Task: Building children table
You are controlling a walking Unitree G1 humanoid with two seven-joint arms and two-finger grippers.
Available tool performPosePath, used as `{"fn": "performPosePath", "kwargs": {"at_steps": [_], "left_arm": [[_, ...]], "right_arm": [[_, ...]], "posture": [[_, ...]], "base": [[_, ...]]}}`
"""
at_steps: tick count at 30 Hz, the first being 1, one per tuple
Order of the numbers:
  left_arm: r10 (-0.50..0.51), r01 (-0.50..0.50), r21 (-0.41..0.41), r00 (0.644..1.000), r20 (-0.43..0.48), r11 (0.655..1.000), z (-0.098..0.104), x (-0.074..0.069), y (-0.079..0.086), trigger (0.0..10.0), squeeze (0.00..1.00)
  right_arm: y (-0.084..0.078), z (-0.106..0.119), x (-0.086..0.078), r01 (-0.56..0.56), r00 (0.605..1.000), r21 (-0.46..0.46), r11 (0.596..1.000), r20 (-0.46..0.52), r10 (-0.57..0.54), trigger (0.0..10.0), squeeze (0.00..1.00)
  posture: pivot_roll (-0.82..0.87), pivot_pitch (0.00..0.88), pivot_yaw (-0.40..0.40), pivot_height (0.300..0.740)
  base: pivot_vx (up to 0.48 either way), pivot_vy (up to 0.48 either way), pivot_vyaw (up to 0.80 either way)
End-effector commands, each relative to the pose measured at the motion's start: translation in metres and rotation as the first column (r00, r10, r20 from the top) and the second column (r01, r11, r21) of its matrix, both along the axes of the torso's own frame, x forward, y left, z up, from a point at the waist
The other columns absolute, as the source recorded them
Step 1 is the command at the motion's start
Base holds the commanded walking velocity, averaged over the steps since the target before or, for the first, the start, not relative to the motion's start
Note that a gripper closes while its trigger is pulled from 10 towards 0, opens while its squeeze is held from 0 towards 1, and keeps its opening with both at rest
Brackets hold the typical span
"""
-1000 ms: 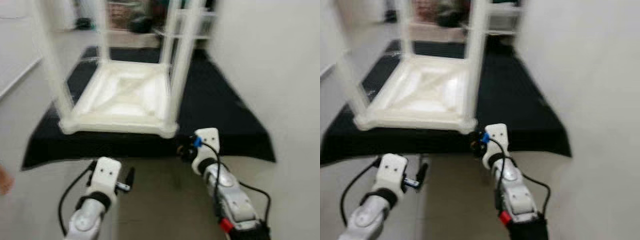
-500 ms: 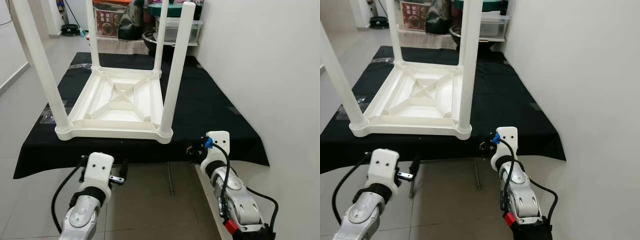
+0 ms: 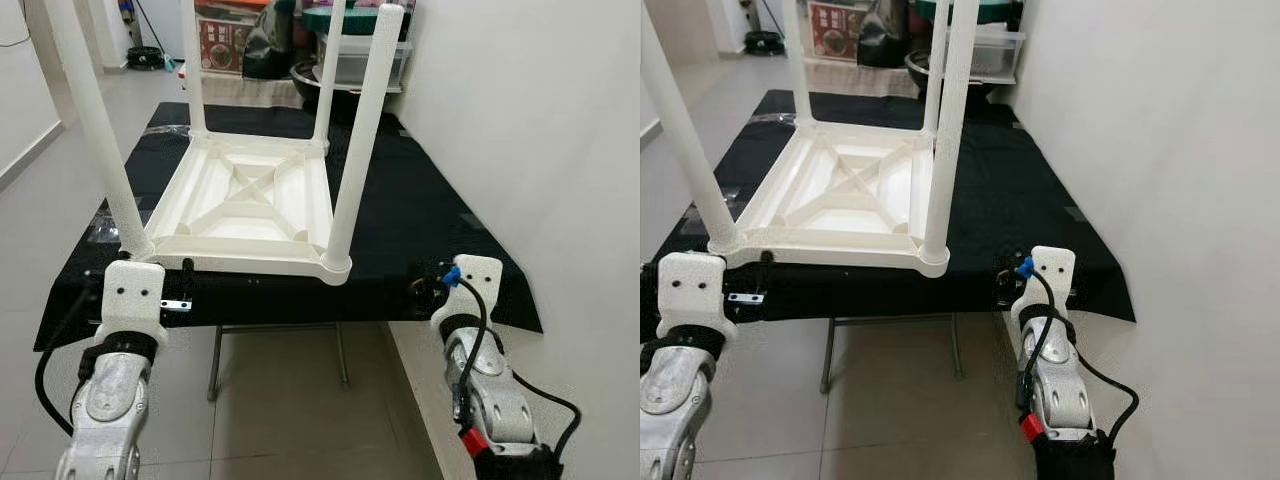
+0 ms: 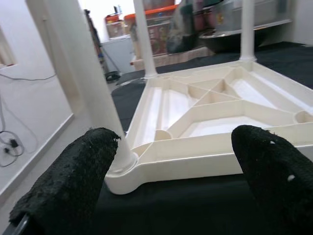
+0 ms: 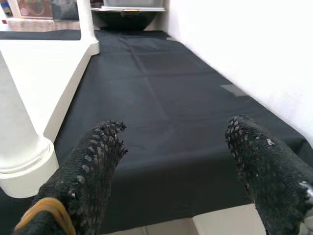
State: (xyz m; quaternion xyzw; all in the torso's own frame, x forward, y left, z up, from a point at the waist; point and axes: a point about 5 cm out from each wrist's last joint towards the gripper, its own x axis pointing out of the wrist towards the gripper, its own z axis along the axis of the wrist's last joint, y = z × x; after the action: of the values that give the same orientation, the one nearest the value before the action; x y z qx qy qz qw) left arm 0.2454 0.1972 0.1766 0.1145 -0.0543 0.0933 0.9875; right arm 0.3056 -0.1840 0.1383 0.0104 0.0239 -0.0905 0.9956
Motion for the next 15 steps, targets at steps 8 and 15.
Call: {"fn": "performPosePath", "kwargs": {"at_steps": [8,15], "left_arm": [[-0.039,0.039,0.038,0.999,-0.01,0.999,-0.005,0.002,-0.009,10.0,0.0],[-0.039,0.039,0.039,0.999,-0.016,0.998,-0.005,0.004,-0.006,10.0,0.0]], "right_arm": [[0.005,-0.001,0.001,-0.01,1.0,0.015,1.0,-0.001,0.01,10.0,0.0],[0.008,0.0,0.001,-0.009,1.0,0.021,1.0,0.008,0.008,10.0,0.0]], "posture": [[0.1,0.0,-0.126,0.74],[0.1,0.0,-0.123,0.74]], "base": [[0.317,0.0,0.0],[0.363,0.0,0.0]]}}
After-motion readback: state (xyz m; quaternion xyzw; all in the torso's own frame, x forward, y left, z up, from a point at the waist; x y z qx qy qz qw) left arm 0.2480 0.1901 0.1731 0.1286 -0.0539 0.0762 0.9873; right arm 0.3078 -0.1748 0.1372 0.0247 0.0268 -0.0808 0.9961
